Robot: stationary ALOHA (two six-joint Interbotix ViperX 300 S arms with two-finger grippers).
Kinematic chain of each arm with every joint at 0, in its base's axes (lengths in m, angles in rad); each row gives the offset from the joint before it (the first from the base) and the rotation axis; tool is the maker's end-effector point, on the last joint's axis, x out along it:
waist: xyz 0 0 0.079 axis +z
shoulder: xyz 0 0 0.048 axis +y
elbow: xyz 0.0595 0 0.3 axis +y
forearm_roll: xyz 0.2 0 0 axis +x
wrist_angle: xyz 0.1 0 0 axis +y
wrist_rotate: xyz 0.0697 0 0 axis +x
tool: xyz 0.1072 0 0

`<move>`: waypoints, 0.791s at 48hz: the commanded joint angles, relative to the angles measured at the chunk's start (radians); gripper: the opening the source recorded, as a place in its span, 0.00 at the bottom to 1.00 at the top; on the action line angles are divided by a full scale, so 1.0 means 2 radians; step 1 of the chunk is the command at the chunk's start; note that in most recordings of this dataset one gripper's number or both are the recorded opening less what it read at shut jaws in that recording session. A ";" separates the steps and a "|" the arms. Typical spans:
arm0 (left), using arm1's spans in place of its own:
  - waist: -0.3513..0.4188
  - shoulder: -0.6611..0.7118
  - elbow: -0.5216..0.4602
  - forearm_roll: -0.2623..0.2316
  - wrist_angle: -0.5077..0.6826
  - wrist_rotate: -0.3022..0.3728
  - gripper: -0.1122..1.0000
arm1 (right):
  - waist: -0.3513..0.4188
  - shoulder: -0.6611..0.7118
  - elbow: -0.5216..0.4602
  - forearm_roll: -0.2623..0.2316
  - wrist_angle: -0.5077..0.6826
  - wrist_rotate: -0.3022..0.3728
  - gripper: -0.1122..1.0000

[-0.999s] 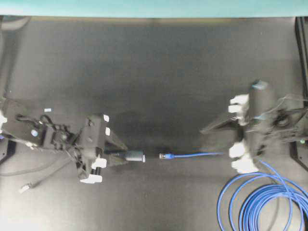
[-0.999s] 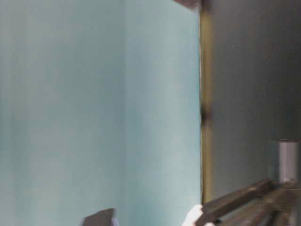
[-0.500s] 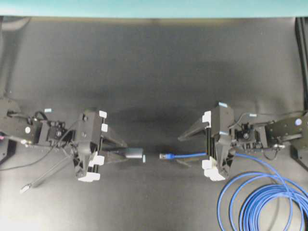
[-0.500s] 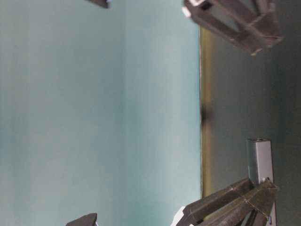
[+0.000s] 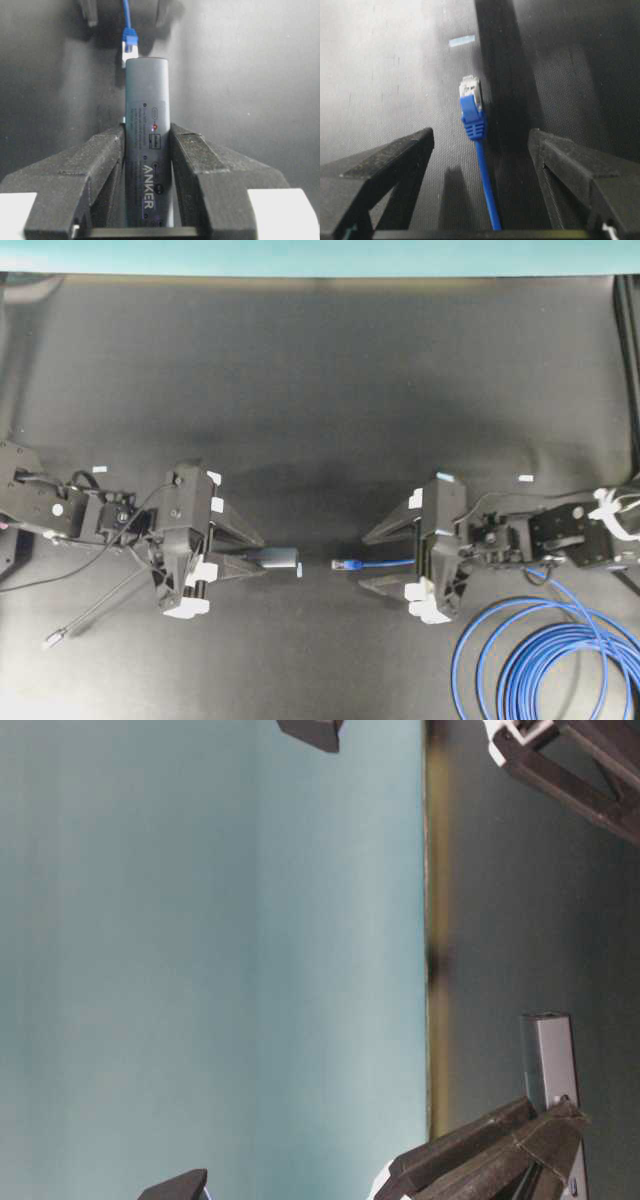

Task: Insert the LAN cable into the hub.
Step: 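Close the right gripper on the blue cable behind the plug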

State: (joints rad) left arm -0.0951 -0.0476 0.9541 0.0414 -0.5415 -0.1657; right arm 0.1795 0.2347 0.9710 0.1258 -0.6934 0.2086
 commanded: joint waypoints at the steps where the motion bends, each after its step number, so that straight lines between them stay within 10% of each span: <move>1: -0.002 -0.008 -0.008 0.002 -0.002 -0.001 0.35 | 0.002 0.012 -0.008 0.005 -0.005 -0.005 0.76; 19: -0.004 -0.007 -0.013 0.002 0.012 -0.001 0.35 | 0.008 0.037 -0.023 0.005 -0.002 -0.007 0.61; 29: -0.004 -0.006 -0.014 0.002 0.016 -0.001 0.35 | 0.021 0.034 -0.015 0.004 0.015 -0.005 0.22; 38: -0.004 -0.007 -0.015 0.002 0.025 -0.001 0.35 | 0.021 0.015 -0.015 0.005 0.026 -0.005 0.22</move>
State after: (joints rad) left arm -0.1012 -0.0476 0.9434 0.0414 -0.4985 -0.1657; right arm 0.2086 0.2777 0.9419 0.1381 -0.6489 0.2025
